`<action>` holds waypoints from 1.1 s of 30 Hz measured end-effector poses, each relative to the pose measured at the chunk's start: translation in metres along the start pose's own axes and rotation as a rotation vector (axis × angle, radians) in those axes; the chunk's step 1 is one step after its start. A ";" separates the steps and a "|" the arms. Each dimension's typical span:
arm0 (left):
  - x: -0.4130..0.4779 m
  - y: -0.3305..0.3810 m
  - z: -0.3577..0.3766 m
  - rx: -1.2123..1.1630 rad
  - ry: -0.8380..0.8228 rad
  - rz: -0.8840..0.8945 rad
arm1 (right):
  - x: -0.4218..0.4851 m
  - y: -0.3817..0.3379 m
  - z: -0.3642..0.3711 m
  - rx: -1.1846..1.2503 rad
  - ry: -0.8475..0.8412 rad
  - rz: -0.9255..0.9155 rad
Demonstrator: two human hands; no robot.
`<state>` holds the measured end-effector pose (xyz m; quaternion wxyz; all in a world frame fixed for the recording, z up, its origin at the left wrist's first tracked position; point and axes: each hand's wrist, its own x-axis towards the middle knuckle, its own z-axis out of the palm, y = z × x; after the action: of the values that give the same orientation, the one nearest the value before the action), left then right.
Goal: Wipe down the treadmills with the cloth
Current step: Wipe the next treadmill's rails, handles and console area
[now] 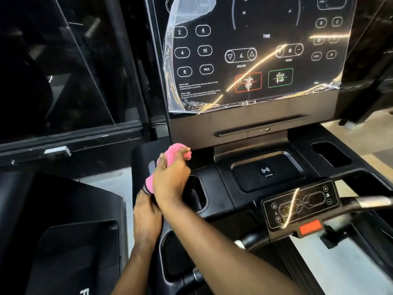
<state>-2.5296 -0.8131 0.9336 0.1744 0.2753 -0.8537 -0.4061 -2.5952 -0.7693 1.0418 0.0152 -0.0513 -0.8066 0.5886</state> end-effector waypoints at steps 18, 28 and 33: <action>0.032 0.071 0.069 0.121 -0.029 0.259 | 0.065 0.090 -0.086 -0.977 -0.402 0.168; 0.029 0.090 0.097 0.436 0.056 0.288 | 0.213 0.100 -0.188 -0.975 -0.210 0.537; 0.032 0.089 0.104 0.509 0.065 0.287 | 0.134 0.100 -0.112 -1.027 -0.549 0.219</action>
<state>-2.6380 -0.7242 0.9429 0.1827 0.1996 -0.9523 -0.1411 -2.7120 -0.6196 0.9757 -0.2818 0.0191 -0.9526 0.1127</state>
